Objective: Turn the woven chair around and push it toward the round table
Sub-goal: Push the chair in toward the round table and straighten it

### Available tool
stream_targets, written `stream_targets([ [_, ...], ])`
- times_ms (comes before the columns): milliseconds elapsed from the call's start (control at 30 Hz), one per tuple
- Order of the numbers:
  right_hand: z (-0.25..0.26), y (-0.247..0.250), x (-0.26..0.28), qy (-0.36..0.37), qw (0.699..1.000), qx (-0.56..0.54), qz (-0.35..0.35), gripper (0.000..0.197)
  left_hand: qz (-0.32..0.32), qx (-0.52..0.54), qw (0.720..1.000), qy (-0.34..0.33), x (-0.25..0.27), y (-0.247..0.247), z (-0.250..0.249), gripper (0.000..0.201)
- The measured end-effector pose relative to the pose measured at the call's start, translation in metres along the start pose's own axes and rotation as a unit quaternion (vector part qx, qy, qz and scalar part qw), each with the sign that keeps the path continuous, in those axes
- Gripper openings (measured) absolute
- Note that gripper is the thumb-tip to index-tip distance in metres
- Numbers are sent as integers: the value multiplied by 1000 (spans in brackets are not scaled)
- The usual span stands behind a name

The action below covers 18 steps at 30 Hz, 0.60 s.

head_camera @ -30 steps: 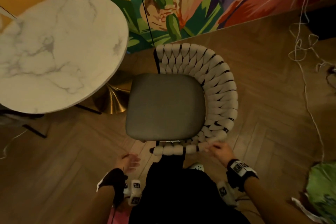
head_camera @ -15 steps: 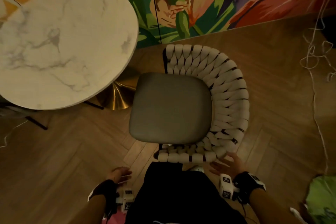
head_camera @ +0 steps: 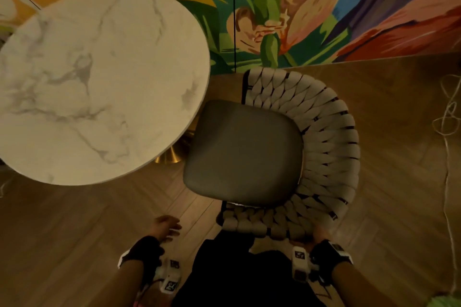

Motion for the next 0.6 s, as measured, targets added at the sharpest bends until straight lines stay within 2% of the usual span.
stream_targets([
  [33,12,1,-7,0,1000,-22,5,57,-2,3,1000,-13,0,1,-11,14],
  [133,70,-15,12,41,999,-18,-13,42,-4,16,999,-45,3,1,-37,15],
  [167,87,-13,13,61,997,-1,-39,42,-3,16,999,-48,4,1,-43,16],
  [300,145,-17,11,133,988,53,-57,31,-4,5,1000,-30,1,3,-43,15],
  [333,158,-16,4,137,988,61,-49,31,-7,4,1000,-22,0,4,-40,16],
  [466,210,-10,-20,143,981,107,-77,55,-3,30,999,17,6,4,-36,19],
  [600,252,-29,3,120,987,86,-63,42,-18,111,993,27,20,-3,-62,20],
])
Point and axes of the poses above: each hand's wrist, its own x-axis away from the middle knuckle, its own y-axis out of the back of the hand, z = x × y, the point moved 3 cm from there along -x, towards the middle knuckle, and after that the axes turned 4 degrees about y, right-handed, at the moved point
